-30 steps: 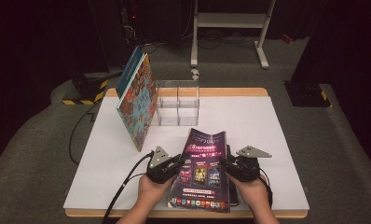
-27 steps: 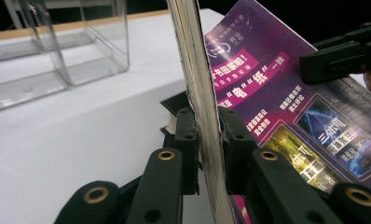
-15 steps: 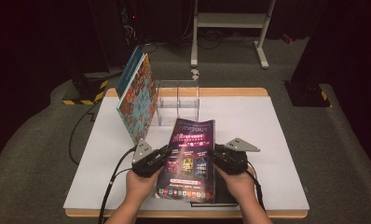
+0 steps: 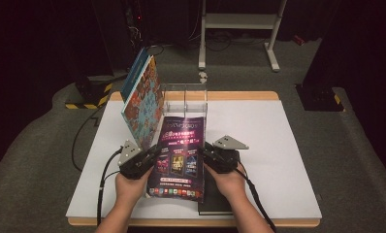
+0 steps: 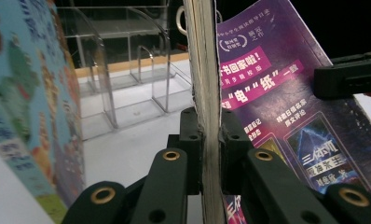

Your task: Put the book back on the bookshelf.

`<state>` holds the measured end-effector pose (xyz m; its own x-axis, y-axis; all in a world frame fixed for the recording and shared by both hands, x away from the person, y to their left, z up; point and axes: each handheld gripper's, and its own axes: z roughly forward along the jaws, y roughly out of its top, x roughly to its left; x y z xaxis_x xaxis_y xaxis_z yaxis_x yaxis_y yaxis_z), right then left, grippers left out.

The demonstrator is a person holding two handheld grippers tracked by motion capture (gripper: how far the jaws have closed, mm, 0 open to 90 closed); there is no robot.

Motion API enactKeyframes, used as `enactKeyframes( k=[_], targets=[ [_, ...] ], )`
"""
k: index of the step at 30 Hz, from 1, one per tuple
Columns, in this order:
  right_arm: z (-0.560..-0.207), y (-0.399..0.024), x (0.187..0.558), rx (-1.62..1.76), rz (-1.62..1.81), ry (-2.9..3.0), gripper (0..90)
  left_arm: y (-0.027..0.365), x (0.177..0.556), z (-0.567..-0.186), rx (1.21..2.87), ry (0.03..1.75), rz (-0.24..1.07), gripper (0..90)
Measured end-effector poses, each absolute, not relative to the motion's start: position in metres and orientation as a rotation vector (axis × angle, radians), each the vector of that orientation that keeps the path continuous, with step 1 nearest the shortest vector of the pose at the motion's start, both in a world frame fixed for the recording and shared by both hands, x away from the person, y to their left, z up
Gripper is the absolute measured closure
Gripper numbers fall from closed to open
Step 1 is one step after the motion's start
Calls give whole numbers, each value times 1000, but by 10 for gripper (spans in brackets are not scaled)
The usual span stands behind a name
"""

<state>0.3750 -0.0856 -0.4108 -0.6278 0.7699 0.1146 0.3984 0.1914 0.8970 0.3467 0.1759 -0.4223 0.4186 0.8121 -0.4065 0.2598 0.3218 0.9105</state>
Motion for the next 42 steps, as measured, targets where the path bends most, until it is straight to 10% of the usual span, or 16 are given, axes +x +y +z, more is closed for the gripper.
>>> enactKeyframes(
  k=[42],
  targets=[
    [-381,-67,388,985,1606,1878,803,189,367,-398,1056,989,612,830]
  ],
)
